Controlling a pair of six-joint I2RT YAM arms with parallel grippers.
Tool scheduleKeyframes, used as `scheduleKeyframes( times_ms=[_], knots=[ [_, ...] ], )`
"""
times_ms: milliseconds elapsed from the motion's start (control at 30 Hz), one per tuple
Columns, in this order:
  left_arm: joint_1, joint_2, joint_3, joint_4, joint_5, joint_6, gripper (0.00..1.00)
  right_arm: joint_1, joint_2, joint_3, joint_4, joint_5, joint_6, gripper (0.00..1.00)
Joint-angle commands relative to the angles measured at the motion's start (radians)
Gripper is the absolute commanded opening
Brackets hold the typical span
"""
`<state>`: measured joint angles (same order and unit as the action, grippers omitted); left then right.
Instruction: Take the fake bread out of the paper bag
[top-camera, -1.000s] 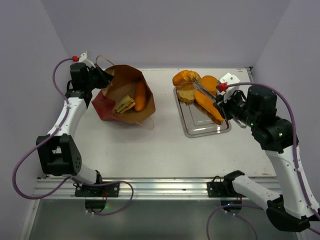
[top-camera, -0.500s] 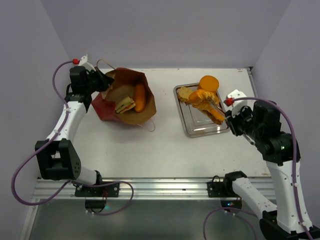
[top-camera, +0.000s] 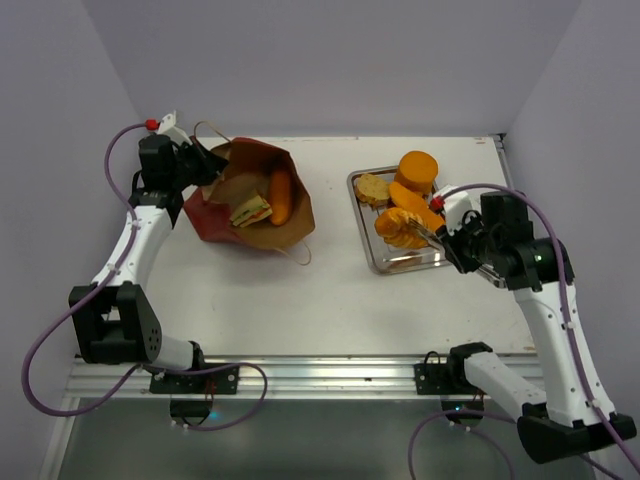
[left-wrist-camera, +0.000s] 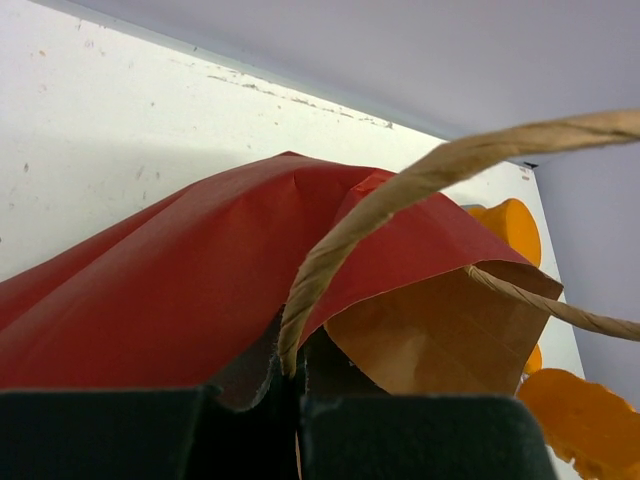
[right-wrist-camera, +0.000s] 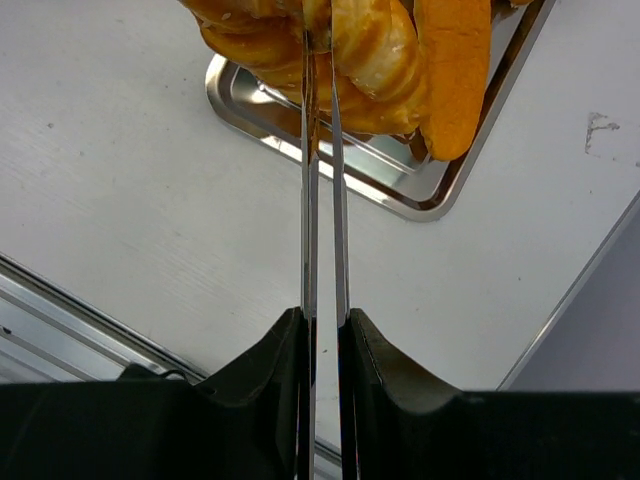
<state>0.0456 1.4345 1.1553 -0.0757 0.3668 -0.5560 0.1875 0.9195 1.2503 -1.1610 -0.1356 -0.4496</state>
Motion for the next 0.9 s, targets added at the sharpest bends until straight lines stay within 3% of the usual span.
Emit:
scheduleKeyframes(
  times_ms=[0,567,867],
  knots=[
    [0.011,-0.036,-0.014,0.016,0.008,0.03,0.0,-0.006,0.074,0.011,0.035,0.036,-0.027,0.0],
    [0.011,-0.055,-0.025,0.014,-0.005,0.042,0.0,-0.005,0.501,0.257,0.069,0.09,-0.038,0.0],
    [0.013,-0.06,-0.035,0.02,-0.012,0.045,0.0,-0.005,0.637,0.282,0.167,0.096,-0.024,0.03]
  ],
)
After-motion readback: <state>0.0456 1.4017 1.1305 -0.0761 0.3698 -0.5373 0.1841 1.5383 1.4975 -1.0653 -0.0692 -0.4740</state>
